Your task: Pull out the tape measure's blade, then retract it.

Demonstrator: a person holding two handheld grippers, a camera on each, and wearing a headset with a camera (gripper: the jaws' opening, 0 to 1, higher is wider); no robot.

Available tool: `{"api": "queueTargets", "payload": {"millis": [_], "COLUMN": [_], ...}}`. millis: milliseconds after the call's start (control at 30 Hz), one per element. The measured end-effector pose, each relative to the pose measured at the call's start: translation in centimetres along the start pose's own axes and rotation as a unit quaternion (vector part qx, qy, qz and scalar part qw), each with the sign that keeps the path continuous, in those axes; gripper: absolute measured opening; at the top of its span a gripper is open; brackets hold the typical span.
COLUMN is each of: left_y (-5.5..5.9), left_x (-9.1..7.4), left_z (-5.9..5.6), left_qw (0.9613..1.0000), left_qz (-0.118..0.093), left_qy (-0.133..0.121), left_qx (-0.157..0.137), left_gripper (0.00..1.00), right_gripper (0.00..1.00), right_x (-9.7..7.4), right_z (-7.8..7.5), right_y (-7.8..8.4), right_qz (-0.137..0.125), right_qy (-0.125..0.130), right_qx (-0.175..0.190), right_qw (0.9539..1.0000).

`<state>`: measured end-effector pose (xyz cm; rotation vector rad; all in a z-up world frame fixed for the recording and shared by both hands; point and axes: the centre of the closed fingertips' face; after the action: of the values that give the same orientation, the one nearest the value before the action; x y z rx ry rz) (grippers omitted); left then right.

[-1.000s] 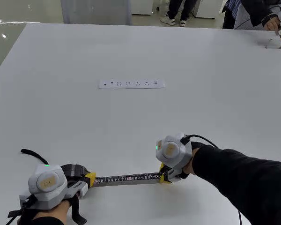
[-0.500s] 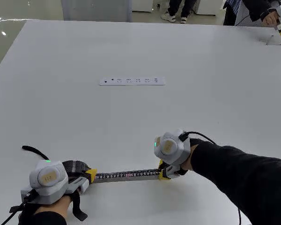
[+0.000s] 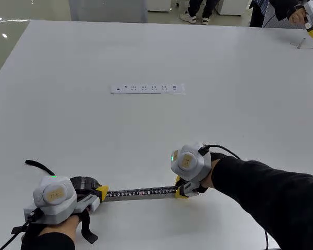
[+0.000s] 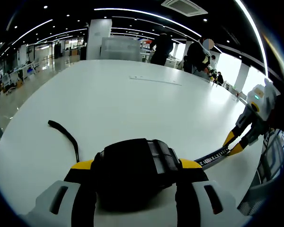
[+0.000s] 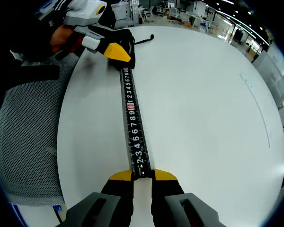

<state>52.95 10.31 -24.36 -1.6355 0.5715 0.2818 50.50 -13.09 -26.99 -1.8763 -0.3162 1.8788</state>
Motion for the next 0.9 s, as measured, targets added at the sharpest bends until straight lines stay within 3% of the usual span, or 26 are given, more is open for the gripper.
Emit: {"api": "queueTargets", "payload": {"millis": [900], "left_y": [-0.02], "left_x": [-0.05], "left_z": [-0.03], "left_qw": [1.0], "left_qz": [0.002], "left_qy": [0.001], "left_qx": [-0.001], "left_gripper": [0.64], "right_gripper": [0.1], "right_x": [0.54], "right_z": [0.16], "right_y": [-0.9], "right_qz": [-0.003], "right_qy": [-0.004], "right_qx": [-0.002], "right_qw": [1.0]}}
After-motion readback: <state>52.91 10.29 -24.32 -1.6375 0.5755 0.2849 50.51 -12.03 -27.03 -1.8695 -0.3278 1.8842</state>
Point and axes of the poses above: the centre of the closed fingertips' face, and the gripper's own axes: x roughly forward along the fingers, z roughly to its left, y roughly out of its underside, and after that the axes turned 8 degrees about -z, right-handed
